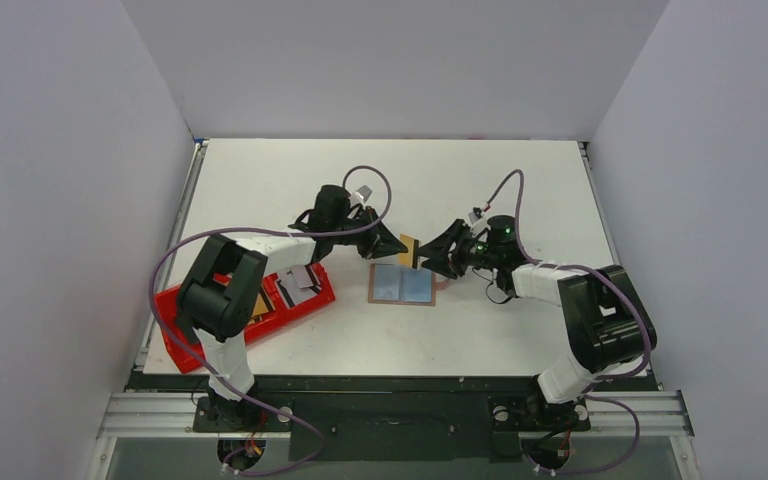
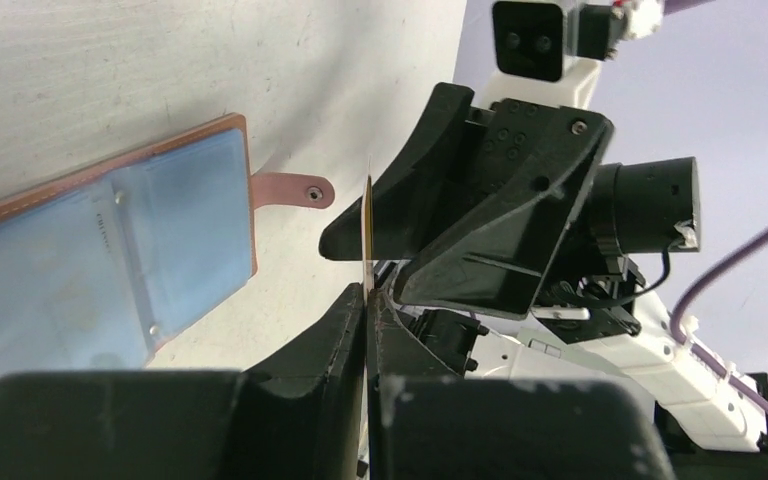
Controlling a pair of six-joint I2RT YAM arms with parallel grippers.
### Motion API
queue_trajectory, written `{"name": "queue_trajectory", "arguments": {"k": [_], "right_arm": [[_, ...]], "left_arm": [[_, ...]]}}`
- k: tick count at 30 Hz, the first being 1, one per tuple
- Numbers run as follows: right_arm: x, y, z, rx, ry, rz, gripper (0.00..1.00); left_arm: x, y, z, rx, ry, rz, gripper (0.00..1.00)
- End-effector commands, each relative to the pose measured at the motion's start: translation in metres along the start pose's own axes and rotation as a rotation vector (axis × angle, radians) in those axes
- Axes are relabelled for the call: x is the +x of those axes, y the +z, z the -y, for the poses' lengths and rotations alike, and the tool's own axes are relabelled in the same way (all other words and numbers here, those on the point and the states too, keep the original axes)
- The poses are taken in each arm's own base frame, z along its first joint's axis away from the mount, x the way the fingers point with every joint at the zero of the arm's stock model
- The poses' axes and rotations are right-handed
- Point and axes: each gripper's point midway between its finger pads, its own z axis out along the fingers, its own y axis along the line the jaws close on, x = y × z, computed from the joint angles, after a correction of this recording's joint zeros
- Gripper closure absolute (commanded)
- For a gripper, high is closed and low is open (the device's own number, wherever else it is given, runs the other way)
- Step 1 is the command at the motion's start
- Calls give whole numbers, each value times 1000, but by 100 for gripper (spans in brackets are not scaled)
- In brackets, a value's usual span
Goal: Take the credit cards out of the card holder
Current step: Place the credit card in the storage box.
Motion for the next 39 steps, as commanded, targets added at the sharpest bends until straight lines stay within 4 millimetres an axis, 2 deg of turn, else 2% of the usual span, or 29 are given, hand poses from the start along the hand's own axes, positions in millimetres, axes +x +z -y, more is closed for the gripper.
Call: {"name": "queue_trajectory", "arguments": {"k": [1, 2, 3, 5, 6, 7, 8, 9, 10, 11, 12, 13, 14, 15, 16, 17, 18, 19, 20, 21, 25, 29, 33, 39], "right_arm": [[-7, -6, -11, 84, -154, 41, 49], [-8, -8, -8, 106, -192, 44, 44], [-10, -10, -5, 147, -193, 54, 42], [-14, -14, -2, 189, -218, 71, 38], [-15, -16, 5, 226, -226, 80, 37], [-17, -17, 4, 234, -247, 87, 36], [-18, -18, 4, 246, -256, 91, 36], [-19, -19, 7, 270, -263, 97, 35], [-19, -20, 11, 292, -261, 96, 35], [-19, -20, 11, 300, -270, 98, 35], [-18, -21, 14, 319, -267, 95, 35], [-18, -21, 15, 325, -272, 93, 35], [-17, -21, 17, 332, -272, 89, 35], [-16, -20, 18, 338, -276, 86, 35], [-16, -20, 20, 352, -280, 86, 35], [-15, -20, 22, 363, -295, 82, 35], [-14, -20, 23, 379, -301, 79, 35], [-13, -20, 24, 385, -314, 74, 35], [-12, -19, 25, 389, -319, 67, 35], [-11, -19, 25, 389, -324, 63, 35], [-9, -18, 27, 389, -333, 49, 35], [-7, -18, 27, 377, -339, 43, 35], [-5, -19, 24, 362, -350, 42, 35], [-3, -20, 20, 337, -357, 38, 35]], "left_arm": [[-2, -15, 20, 3, 90, 48, 100], [-4, -21, 24, -3, 128, 62, 100], [-5, -24, 18, -43, 120, 76, 100], [-8, -41, 20, -87, 154, 119, 100], [-7, -49, 11, -138, 154, 121, 100], [-10, -59, 15, -157, 175, 157, 100], [-9, -68, 5, -208, 178, 162, 100], [-12, -81, 8, -231, 199, 207, 100], [-11, -92, -2, -282, 199, 214, 100], [-14, -106, -2, -314, 234, 261, 100], [-13, -120, -14, -374, 207, 270, 100], [-16, -136, -15, -417, 238, 324, 100], [-18, -154, -28, -494, 213, 363, 100], [-16, -168, -27, -511, 231, 392, 100], [-18, -186, -38, -578, 204, 428, 100], [-16, -200, -36, -595, 217, 461, 100], [-15, -218, -49, -671, 185, 491, 100], [-13, -231, -47, -692, 194, 525, 100], [-11, -248, -58, -761, 164, 553, 100], [-9, -259, -58, -777, 160, 580, 100], [-1, -306, -84, -900, 52, 670, 100], [5, -329, -115, -995, -48, 702, 100], [1, -339, -138, -1022, -122, 722, 100], [-20, -328, -156, -1014, -136, 711, 100]]}}
